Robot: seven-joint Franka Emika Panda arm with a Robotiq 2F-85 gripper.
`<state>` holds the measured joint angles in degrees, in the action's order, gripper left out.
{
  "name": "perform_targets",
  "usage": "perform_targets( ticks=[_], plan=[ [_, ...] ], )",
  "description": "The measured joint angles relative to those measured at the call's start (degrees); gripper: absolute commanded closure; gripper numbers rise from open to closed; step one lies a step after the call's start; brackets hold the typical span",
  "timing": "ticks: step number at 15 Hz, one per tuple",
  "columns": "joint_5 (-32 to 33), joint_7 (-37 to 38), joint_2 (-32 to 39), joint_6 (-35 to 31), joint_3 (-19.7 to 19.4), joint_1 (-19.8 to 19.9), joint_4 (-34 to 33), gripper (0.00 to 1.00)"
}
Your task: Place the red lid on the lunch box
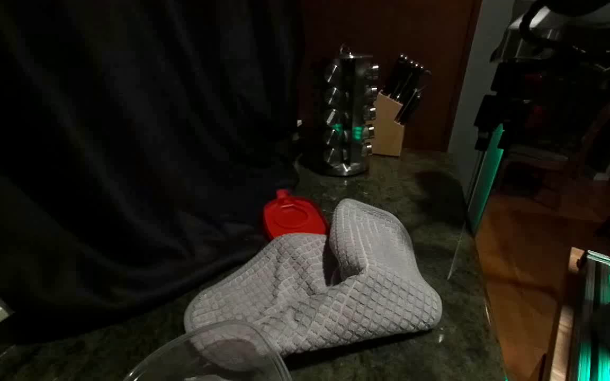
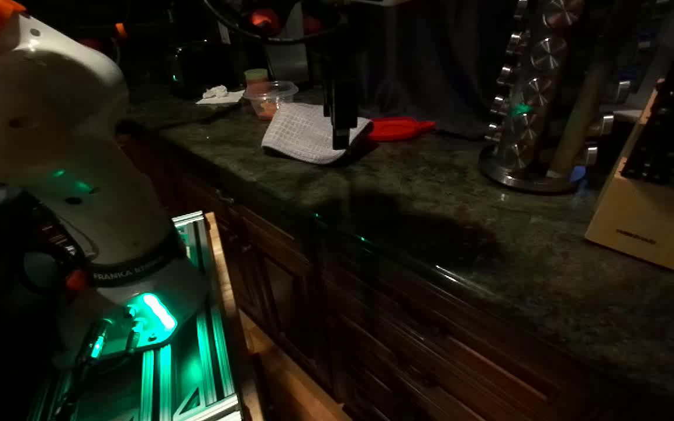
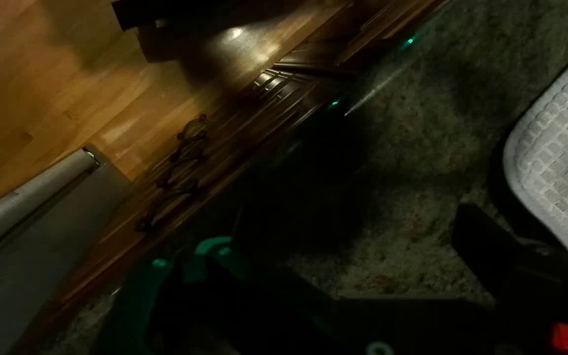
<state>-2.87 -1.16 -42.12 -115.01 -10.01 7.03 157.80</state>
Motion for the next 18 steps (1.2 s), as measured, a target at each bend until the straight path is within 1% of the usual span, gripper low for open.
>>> perform_targets(
  ticks=[8, 10, 12, 14, 18],
  plan=[
    [0.00, 0.00, 0.24, 0.00, 0.00, -0.01, 0.12, 0.00],
    [-1.74, -1.13, 0.51, -0.75, 0.07, -0.69, -0.17, 0.00],
    [-6.73, -2.58, 1.84, -4.59, 0.32, -3.45, -0.76, 0.00],
    [-12.17, -3.01, 4.91, -10.24, 1.31, -7.78, -1.94, 0.00],
    [-23.82, -5.65, 15.51, -23.17, 3.27, -17.18, -5.61, 0.00]
  ],
)
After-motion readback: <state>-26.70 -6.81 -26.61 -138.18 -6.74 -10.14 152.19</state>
